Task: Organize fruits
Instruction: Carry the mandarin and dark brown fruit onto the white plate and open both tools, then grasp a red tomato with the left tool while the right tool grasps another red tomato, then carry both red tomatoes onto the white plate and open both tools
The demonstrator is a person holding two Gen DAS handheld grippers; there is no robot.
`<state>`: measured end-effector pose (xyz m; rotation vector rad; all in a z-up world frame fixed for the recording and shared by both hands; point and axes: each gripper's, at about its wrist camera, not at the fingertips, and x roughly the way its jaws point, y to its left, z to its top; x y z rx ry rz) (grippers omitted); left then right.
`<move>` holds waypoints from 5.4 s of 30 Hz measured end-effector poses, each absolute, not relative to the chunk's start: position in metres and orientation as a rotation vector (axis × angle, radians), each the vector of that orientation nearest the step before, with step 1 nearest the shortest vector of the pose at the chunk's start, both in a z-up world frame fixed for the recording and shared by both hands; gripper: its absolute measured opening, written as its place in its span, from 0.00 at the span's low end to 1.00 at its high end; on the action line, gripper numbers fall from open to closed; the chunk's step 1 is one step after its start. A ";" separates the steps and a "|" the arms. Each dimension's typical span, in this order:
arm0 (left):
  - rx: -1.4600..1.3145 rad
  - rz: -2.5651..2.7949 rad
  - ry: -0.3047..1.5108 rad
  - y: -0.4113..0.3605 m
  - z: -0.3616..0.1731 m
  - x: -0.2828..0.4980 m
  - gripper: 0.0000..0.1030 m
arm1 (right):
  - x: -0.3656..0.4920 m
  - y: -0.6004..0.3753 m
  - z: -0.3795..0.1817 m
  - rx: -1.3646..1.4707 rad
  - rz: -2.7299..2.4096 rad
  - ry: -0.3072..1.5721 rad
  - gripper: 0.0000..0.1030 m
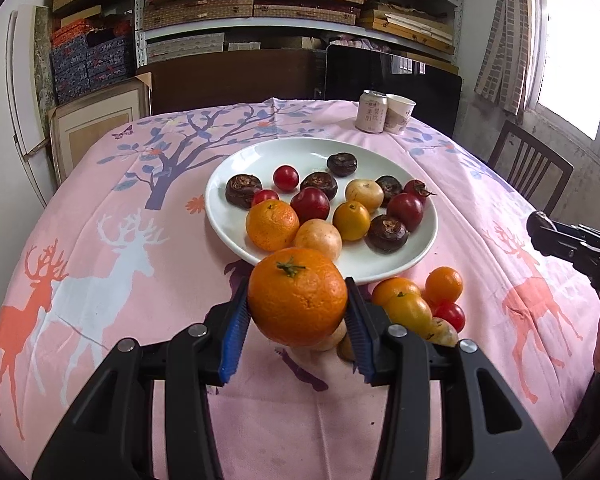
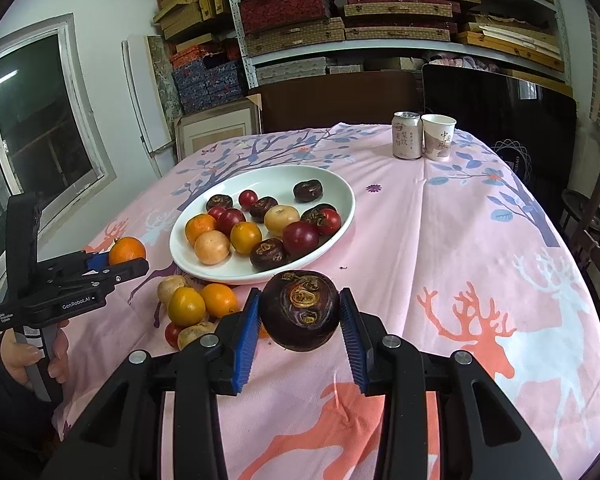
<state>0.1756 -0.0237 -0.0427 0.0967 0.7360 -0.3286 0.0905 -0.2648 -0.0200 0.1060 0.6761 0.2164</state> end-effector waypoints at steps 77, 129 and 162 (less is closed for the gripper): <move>0.345 -0.490 0.906 -0.069 -0.101 0.143 0.34 | 0.084 -0.236 -0.089 0.148 0.339 0.867 0.27; -0.022 -0.430 0.731 -0.044 -0.043 0.263 0.74 | 0.218 -0.223 -0.037 0.192 0.345 0.676 0.48; 0.207 -0.478 0.731 -0.052 -0.070 0.163 0.84 | 0.098 -0.240 -0.084 0.197 0.334 0.839 0.38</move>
